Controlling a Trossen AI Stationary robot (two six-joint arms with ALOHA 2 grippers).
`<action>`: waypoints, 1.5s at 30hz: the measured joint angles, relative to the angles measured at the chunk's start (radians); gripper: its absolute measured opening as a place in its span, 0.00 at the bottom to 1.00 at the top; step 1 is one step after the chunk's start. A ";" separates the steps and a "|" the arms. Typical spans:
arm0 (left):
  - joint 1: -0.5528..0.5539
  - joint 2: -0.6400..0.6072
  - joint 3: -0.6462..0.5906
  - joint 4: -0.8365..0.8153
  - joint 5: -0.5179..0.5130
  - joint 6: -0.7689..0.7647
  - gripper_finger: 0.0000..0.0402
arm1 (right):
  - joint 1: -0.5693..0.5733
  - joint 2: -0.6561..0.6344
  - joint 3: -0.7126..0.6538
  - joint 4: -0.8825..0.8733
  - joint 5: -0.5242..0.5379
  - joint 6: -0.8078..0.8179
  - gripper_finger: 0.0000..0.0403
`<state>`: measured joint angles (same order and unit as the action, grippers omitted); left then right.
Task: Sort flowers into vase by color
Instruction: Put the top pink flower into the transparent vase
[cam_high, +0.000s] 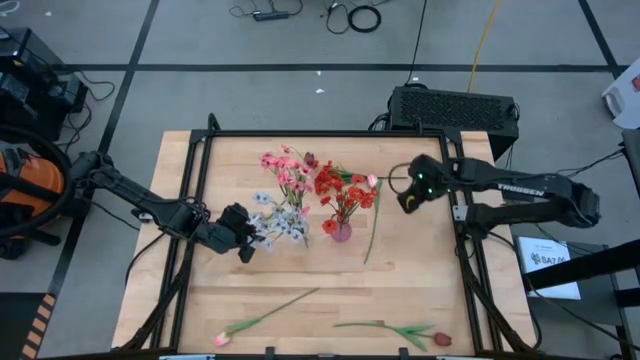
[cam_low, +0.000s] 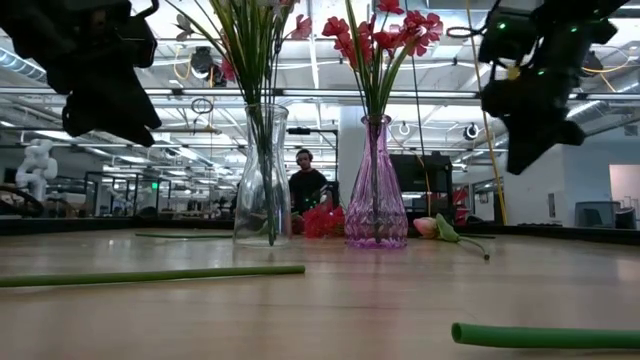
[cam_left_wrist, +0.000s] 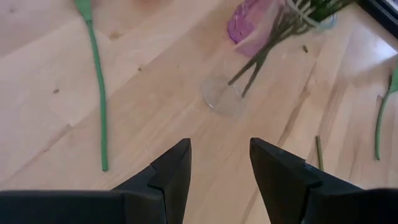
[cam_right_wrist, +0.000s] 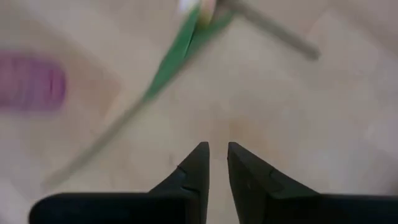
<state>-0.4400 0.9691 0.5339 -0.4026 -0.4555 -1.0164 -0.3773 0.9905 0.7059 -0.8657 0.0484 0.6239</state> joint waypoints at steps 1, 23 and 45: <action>0.000 0.000 0.000 0.000 -0.010 0.000 0.43 | -0.015 0.013 0.000 0.023 0.013 0.017 0.12; 0.000 0.001 0.000 -0.004 -0.073 -0.078 0.43 | -0.040 0.375 0.000 0.344 0.024 -0.004 0.50; 0.000 0.001 0.000 -0.014 -0.073 -0.076 0.43 | 0.029 0.628 0.009 0.476 0.099 -0.008 0.25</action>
<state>-0.4400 0.9703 0.5339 -0.4167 -0.5289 -1.0924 -0.3485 1.6184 0.7151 -0.3894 0.1477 0.6160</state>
